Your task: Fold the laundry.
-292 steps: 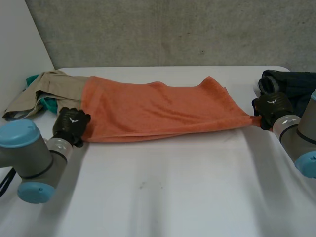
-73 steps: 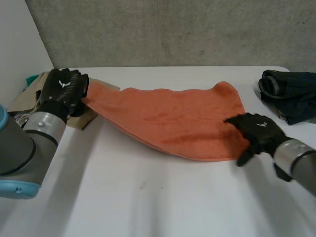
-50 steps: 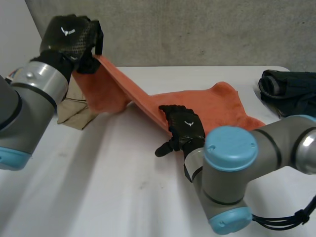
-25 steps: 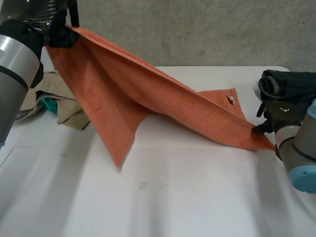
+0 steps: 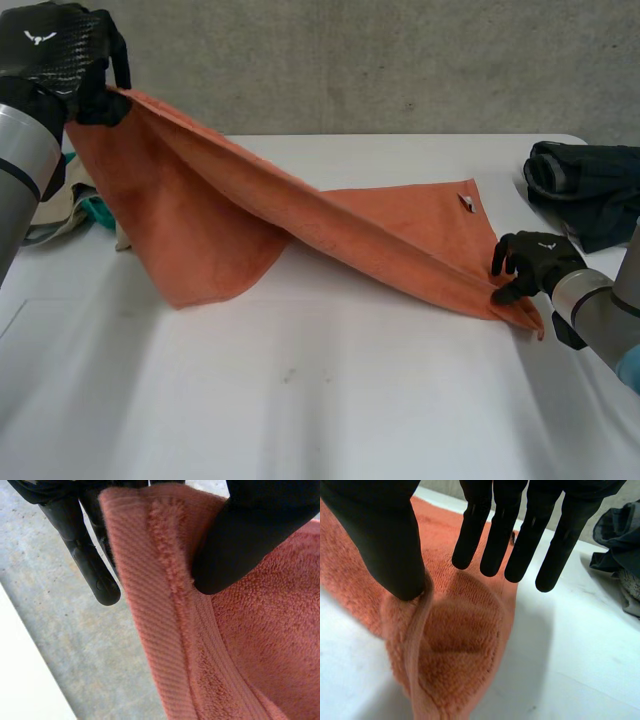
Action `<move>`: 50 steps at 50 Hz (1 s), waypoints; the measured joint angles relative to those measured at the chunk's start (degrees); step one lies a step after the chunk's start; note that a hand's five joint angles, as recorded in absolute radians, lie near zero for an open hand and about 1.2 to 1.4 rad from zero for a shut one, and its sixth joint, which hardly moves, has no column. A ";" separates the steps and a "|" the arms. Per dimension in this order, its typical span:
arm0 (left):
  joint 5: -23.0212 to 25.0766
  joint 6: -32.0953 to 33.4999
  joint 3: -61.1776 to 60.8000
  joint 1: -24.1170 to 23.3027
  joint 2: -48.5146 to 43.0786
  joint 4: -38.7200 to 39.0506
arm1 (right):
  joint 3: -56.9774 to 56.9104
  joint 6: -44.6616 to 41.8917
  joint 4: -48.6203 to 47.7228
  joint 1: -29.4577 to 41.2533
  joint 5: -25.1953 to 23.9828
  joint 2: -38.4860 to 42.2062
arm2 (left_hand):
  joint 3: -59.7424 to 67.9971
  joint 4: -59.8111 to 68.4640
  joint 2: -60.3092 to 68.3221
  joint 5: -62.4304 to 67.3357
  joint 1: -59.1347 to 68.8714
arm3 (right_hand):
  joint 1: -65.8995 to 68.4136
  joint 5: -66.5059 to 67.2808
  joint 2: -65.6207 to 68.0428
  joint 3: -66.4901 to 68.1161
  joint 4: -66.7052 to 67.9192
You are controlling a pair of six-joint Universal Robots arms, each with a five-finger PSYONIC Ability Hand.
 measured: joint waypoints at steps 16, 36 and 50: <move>0.08 0.20 0.94 2.12 -2.62 -0.09 | 3.07 -6.34 0.54 0.24 -0.33 -0.17 | 0.00 0.00 0.04 0.00 0.00 | -7.43 -8.17 -6.44 -6.77 -7.51; 0.13 0.49 0.94 3.88 -3.04 -4.39 | 6.83 -13.80 1.84 -0.18 -0.64 -10.09 | 0.00 0.00 0.05 0.00 0.00 | 16.11 21.00 21.85 22.45 22.49; 1.89 5.85 -6.85 4.73 6.20 -18.77 | 4.49 -38.15 25.97 -5.92 -0.61 -29.12 | 0.00 0.00 0.05 0.00 0.00 | 16.11 21.01 21.85 22.50 22.51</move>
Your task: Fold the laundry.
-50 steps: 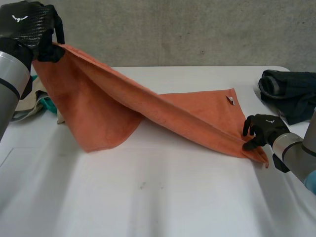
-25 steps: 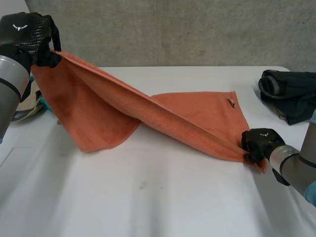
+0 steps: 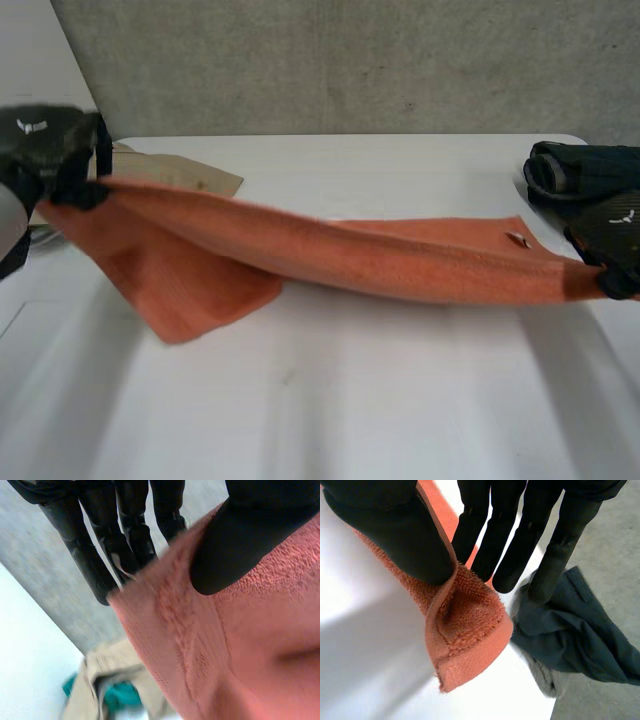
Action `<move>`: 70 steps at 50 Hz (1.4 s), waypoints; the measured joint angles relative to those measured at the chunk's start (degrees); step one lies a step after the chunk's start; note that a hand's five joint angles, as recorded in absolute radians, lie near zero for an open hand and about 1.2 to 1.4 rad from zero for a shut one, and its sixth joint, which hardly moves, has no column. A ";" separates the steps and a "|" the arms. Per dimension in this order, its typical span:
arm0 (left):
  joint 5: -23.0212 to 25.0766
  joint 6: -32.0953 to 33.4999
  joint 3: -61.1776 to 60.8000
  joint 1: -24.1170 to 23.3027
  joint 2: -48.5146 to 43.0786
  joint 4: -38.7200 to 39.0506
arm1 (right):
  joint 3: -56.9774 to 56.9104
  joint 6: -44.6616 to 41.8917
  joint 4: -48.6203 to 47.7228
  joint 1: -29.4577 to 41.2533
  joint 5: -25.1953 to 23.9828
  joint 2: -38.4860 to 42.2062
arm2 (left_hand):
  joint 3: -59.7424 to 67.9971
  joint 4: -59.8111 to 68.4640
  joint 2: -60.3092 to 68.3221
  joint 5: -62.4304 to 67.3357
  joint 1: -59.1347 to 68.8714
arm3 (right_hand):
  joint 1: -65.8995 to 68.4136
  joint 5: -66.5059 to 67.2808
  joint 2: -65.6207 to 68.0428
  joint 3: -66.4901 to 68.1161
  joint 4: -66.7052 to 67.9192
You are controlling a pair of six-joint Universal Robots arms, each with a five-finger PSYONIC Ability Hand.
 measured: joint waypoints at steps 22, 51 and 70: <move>3.05 20.22 6.88 -1.04 -22.38 16.56 | -22.46 2.56 -2.36 4.12 3.67 19.60 | 0.08 0.14 0.06 0.00 0.00 | 0.00 0.00 0.10 0.31 0.17; -0.31 9.74 9.93 -1.85 -28.94 55.77 | -26.10 25.32 -52.82 9.69 5.83 27.77 | 0.14 0.19 0.10 0.00 0.00 | 0.00 0.76 0.11 0.37 0.27; 6.38 20.07 -21.36 1.70 -12.60 21.21 | -2.65 2.90 -15.12 3.03 -0.15 18.48 | 0.15 0.20 0.11 0.00 0.00 | 0.00 0.76 0.40 0.48 0.28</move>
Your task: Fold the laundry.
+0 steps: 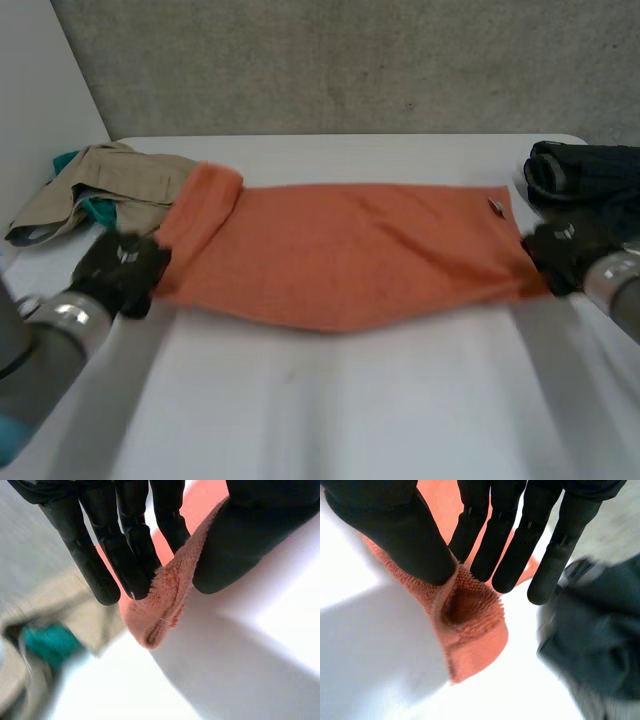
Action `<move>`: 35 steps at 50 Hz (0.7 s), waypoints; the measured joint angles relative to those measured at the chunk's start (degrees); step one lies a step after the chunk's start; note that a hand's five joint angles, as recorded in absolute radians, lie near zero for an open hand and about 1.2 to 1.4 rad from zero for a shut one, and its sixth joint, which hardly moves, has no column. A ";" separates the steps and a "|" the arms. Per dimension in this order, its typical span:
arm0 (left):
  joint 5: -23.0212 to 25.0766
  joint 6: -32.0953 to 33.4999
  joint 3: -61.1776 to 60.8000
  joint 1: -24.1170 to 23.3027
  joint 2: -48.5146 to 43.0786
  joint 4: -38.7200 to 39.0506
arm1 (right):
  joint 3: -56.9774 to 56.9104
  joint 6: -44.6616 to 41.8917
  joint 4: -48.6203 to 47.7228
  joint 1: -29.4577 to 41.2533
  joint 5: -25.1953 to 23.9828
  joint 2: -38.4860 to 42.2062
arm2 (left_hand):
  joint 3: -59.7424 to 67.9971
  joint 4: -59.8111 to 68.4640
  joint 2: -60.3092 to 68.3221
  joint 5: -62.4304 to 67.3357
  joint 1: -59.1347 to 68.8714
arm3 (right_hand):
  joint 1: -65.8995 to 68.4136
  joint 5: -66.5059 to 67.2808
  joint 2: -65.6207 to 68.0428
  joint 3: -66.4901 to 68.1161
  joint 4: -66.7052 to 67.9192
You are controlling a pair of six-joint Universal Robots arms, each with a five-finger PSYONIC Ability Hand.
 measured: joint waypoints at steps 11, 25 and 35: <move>-0.87 10.51 -4.85 4.37 11.47 -25.74 | 6.34 -15.64 18.56 -5.56 1.75 -11.85 | 0.00 0.00 0.00 0.00 0.00 | 0.00 0.00 0.01 0.00 0.00; -2.49 6.15 15.13 -3.36 -10.86 0.84 | -3.16 -5.20 -9.75 1.79 3.13 4.16 | 0.00 0.00 0.00 0.00 0.00 | 0.00 0.38 0.01 0.00 0.00; -9.36 5.02 35.73 -6.85 -27.94 2.10 | -16.32 -4.58 -20.21 5.95 4.44 18.25 | 0.00 0.00 0.00 0.00 0.00 | -0.67 -1.61 -2.57 -2.75 -2.88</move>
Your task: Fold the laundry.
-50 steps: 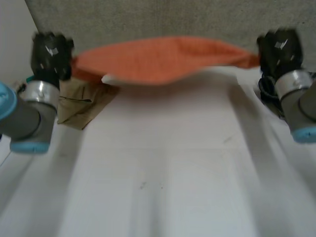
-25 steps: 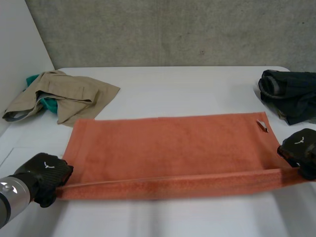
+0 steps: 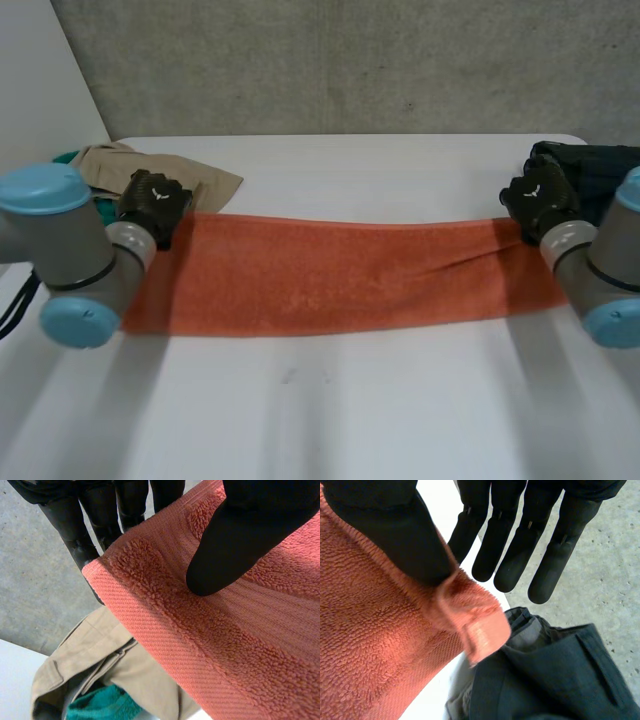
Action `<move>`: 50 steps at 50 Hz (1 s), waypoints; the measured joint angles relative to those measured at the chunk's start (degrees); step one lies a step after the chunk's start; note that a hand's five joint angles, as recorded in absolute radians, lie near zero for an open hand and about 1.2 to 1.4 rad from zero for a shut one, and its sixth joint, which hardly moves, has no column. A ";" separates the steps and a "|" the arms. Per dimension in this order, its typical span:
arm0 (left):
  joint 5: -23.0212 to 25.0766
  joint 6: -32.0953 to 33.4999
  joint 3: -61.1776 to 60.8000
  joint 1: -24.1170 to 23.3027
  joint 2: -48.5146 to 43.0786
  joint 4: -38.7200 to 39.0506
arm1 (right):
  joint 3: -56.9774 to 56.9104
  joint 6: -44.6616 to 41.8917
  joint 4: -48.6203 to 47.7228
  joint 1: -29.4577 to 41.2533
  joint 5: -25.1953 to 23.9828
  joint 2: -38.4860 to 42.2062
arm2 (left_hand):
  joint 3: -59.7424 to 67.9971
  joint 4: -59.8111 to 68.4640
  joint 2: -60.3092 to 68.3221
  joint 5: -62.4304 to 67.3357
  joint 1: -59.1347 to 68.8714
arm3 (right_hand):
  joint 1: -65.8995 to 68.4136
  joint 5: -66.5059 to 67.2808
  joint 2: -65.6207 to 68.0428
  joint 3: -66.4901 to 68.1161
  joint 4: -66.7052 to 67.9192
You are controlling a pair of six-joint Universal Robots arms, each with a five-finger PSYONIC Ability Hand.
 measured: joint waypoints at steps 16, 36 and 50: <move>-2.90 -2.19 6.51 -4.23 -1.22 -0.52 | -6.80 6.93 2.12 3.32 7.59 0.18 | -56.14 -57.36 -57.12 -53.90 -55.25 | -49.04 -52.93 -53.22 -53.64 -53.59; -0.46 -14.34 -21.81 -2.96 20.85 0.54 | 14.65 15.82 23.08 -13.21 -13.25 -14.43 | -56.14 -57.36 -57.12 -53.90 -55.25 | -35.59 -38.22 -39.19 -39.16 -39.15; 0.34 -14.62 -22.95 -2.91 19.86 2.55 | 15.76 13.02 7.59 -16.11 -12.27 -6.59 | -56.14 -57.36 -57.12 -53.90 -55.25 | 2.37 0.25 2.10 2.16 2.30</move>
